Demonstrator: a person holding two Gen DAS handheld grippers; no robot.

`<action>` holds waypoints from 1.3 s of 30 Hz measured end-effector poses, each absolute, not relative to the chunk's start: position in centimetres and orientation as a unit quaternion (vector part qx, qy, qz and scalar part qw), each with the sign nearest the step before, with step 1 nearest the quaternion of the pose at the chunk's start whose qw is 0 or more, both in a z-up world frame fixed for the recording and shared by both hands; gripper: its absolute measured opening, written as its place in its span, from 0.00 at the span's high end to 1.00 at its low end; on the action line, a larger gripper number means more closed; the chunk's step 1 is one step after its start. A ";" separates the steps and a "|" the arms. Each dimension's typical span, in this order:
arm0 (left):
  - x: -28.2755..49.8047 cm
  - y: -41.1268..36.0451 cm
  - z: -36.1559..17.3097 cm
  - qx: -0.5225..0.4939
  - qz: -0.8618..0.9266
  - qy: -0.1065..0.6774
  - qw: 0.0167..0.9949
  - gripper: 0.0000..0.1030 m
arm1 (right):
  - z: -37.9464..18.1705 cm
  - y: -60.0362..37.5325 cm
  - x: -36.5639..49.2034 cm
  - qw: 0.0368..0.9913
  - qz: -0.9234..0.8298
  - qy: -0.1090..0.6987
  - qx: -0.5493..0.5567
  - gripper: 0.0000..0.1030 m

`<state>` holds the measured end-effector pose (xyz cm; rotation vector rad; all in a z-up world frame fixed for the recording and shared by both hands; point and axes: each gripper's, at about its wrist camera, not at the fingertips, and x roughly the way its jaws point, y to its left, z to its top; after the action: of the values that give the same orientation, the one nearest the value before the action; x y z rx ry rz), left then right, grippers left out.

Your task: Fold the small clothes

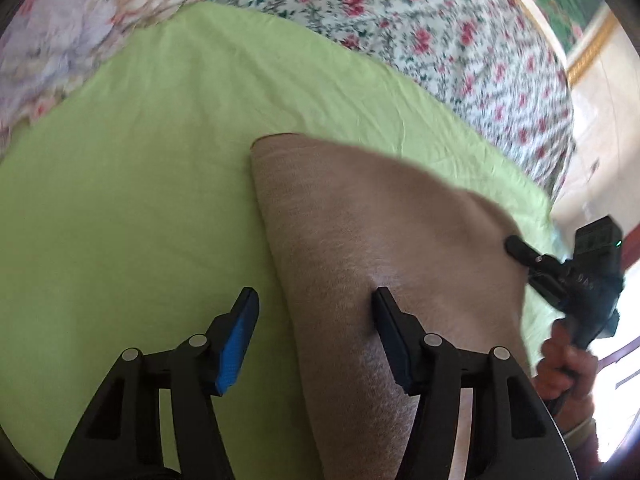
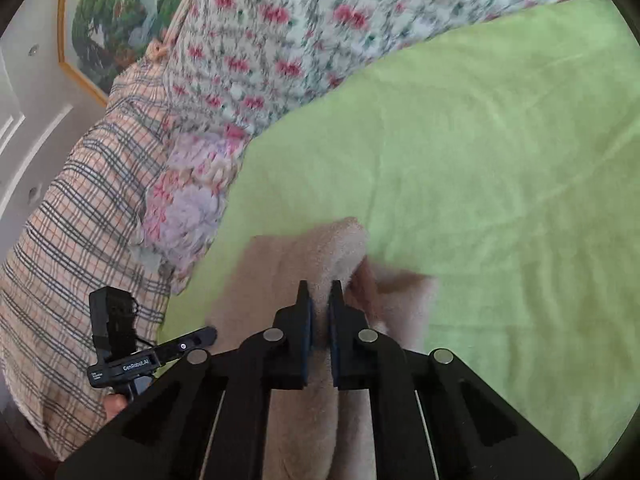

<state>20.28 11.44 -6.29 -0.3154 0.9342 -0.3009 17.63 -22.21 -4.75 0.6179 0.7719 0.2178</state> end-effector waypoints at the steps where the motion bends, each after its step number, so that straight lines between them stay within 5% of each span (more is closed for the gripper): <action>1: 20.2 11.1 -6.4 -0.143 -0.145 0.449 0.870 0.42 | -5.7 -22.4 17.5 0.871 0.093 0.383 0.293 0.92; 8: 16.5 10.5 -4.4 -0.096 -0.146 0.432 0.885 0.43 | -6.7 -22.7 16.6 0.855 0.087 0.397 0.323 0.85; 12: 10.7 10.9 -3.0 -0.063 -0.157 0.405 0.899 0.40 | -4.4 -20.9 11.3 0.867 0.113 0.377 0.305 0.56; 20: 0.3 10.6 -6.5 -0.075 -0.181 0.412 0.890 0.38 | -6.3 -17.3 1.6 0.864 0.122 0.392 0.291 0.55; 26: 0.6 9.2 -8.6 -0.064 -0.143 0.413 0.897 0.40 | -6.4 -15.7 1.6 0.874 0.137 0.378 0.273 0.55; 28: 1.5 8.8 -8.8 -0.043 -0.122 0.407 0.904 0.40 | -6.6 -15.0 2.3 0.875 0.142 0.384 0.260 0.56; 29: 1.8 8.6 -9.0 -0.028 -0.105 0.404 0.908 0.44 | -6.9 -14.7 2.5 0.872 0.146 0.388 0.259 0.64; 30: 2.1 8.4 -9.2 -0.021 -0.094 0.408 0.908 0.50 | -7.4 -14.4 2.9 0.864 0.153 0.400 0.266 0.87; 31: 2.4 8.1 -9.6 -0.016 -0.087 0.415 0.905 0.70 | -7.7 -14.4 3.0 0.858 0.156 0.407 0.273 0.92; 32: 2.4 8.1 -9.7 -0.016 -0.078 0.417 0.906 0.83 | -7.5 -14.5 2.8 0.856 0.158 0.405 0.279 0.92; 35: 1.5 8.5 -8.6 -0.027 -0.038 0.388 0.920 0.87 | -5.3 -15.3 0.9 0.870 0.182 0.359 0.283 0.93; 39: 1.5 7.8 -9.6 -0.012 -0.014 0.407 0.913 0.90 | -7.3 -15.8 1.0 0.865 0.140 0.421 0.235 0.93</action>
<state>1.51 7.82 -9.64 -0.0250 0.8387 -0.0286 0.99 -15.85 -7.27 0.4927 0.8827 0.2930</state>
